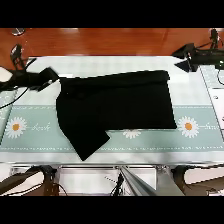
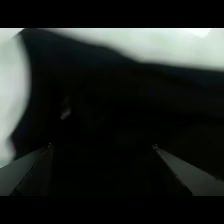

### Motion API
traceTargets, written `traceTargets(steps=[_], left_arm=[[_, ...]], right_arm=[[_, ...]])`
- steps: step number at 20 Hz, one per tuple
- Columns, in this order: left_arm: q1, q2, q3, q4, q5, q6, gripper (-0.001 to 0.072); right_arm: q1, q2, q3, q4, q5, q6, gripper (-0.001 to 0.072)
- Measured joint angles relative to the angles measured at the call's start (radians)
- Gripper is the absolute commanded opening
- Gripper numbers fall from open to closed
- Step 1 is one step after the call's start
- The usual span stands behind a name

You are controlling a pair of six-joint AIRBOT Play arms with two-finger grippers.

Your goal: Fold the shirts.

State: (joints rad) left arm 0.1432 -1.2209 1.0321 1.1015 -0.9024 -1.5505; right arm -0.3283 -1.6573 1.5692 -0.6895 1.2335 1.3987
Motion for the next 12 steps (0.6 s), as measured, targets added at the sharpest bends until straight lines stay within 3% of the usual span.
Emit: traceTargets(steps=[3, 6, 12], left_arm=[[0.154, 0.016, -0.099, 0.051, -0.222, 0.05, 0.0703], [0.254, 0.064, -0.282, 0.036, -0.33, 0.099, 0.0702], [0.316, 0.102, -0.555, -0.256, -0.283, 0.274, 0.07]], right_arm=[[-0.038, 0.105, -0.123, -0.225, 0.124, 0.011, 0.0632], [-0.053, 0.294, -0.39, -0.325, 0.073, 0.023, 0.0632], [-0.06, 0.638, -0.848, -0.136, -0.039, -0.061, 0.0632]])
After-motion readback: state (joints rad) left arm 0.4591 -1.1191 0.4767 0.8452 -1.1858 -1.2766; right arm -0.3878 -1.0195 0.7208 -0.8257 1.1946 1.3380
